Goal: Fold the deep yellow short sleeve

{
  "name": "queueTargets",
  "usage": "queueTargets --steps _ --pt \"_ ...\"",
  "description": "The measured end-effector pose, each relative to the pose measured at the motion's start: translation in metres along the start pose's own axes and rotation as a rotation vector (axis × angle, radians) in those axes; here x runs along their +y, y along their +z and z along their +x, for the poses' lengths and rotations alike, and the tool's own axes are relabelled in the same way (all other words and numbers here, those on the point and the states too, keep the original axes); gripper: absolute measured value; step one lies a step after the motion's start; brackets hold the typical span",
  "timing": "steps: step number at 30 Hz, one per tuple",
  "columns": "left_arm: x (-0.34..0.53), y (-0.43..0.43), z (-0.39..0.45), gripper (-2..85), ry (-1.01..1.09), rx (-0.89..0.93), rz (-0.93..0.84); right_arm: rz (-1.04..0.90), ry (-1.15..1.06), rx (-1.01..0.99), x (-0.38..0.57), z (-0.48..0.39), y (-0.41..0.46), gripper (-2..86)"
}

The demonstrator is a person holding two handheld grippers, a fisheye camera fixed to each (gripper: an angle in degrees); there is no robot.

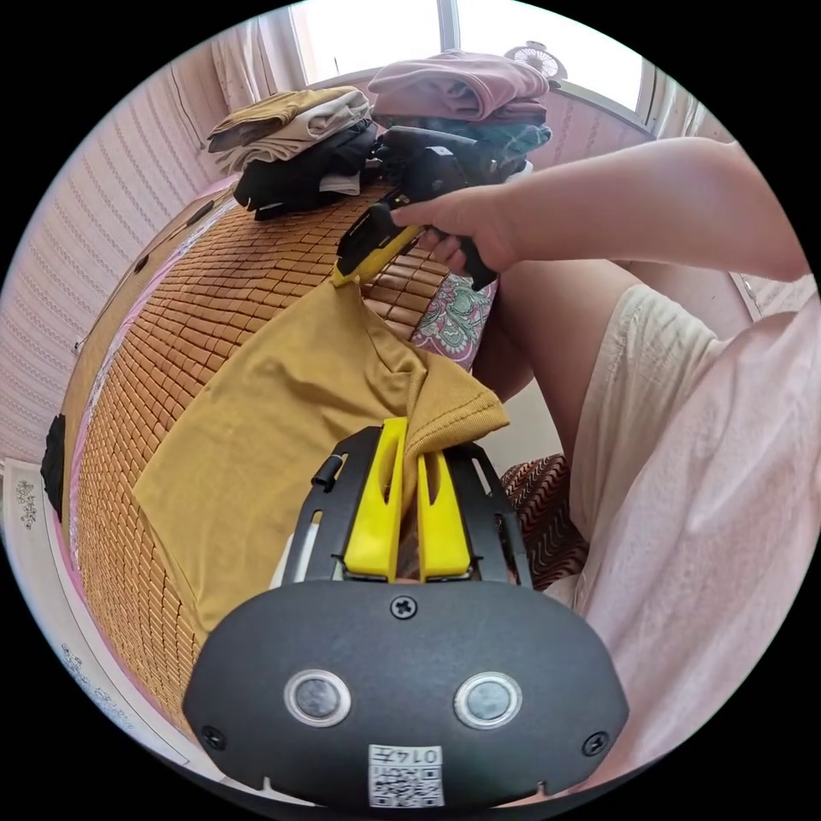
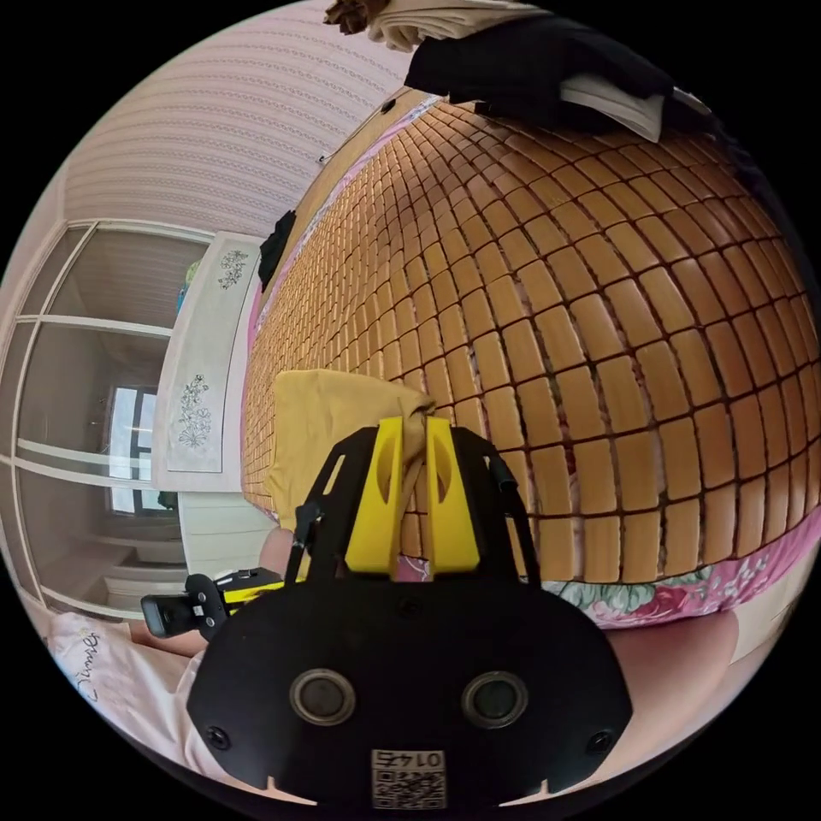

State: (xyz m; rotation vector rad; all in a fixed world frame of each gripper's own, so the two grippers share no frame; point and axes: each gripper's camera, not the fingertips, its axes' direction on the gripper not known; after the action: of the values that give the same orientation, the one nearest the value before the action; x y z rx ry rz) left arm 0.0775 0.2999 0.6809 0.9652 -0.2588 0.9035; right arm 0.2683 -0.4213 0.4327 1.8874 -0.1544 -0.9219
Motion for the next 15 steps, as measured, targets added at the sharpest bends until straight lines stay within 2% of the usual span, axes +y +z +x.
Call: queueTargets --steps 4,11,15 --pt "0.013 -0.012 -0.006 -0.8 -0.008 0.001 0.040 0.022 -0.001 -0.075 0.001 0.015 -0.014 2.4" --pt "0.018 -0.050 -0.011 -0.8 0.021 0.087 0.239 0.114 -0.068 -0.007 0.003 0.011 -0.115 1.6" --pt "0.031 -0.073 -0.036 -0.9 -0.086 0.159 0.382 0.150 -0.106 0.031 -0.013 -0.010 -0.156 1.6"
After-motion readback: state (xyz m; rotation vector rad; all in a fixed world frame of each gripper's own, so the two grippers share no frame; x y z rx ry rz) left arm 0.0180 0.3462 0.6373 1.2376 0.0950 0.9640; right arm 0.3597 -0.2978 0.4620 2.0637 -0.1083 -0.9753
